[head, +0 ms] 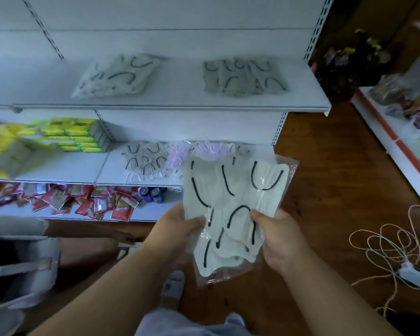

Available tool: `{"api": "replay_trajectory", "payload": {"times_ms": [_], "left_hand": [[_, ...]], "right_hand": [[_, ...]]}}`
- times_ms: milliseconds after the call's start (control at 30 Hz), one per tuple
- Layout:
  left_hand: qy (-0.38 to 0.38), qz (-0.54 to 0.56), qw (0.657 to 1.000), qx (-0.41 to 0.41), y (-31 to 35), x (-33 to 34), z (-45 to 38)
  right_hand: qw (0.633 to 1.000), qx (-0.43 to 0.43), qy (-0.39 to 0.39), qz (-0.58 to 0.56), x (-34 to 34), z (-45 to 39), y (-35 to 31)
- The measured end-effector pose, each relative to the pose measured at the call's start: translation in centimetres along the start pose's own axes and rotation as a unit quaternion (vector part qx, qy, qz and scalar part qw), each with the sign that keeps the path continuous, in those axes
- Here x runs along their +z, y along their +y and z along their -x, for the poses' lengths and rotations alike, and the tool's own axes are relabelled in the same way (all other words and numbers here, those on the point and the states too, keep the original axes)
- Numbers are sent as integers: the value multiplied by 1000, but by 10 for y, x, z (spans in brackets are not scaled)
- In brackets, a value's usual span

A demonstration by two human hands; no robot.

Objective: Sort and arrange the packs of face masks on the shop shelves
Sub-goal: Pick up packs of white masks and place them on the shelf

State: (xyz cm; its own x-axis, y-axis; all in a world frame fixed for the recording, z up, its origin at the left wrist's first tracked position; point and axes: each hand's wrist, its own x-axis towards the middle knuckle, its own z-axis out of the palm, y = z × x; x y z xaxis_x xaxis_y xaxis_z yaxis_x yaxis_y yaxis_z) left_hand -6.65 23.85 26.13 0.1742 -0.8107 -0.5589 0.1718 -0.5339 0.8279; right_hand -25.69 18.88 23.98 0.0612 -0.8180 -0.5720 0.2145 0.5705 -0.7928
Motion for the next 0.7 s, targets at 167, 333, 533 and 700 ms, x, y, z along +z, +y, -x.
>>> {"api": "replay_trajectory", "payload": {"times_ms": [167, 333, 533, 700], "left_hand": [[-8, 31, 999, -4, 19, -13, 29], [26, 52, 998, 20, 36, -49, 39], [81, 58, 994, 42, 63, -115, 12], [70, 21, 995, 62, 105, -176, -38]], "right_hand": [[994, -25, -80, 69, 23, 22, -15], [989, -16, -112, 93, 55, 19, -26], [982, -60, -91, 151, 127, -9, -37], [962, -116, -130, 211, 212, -35, -56]]}}
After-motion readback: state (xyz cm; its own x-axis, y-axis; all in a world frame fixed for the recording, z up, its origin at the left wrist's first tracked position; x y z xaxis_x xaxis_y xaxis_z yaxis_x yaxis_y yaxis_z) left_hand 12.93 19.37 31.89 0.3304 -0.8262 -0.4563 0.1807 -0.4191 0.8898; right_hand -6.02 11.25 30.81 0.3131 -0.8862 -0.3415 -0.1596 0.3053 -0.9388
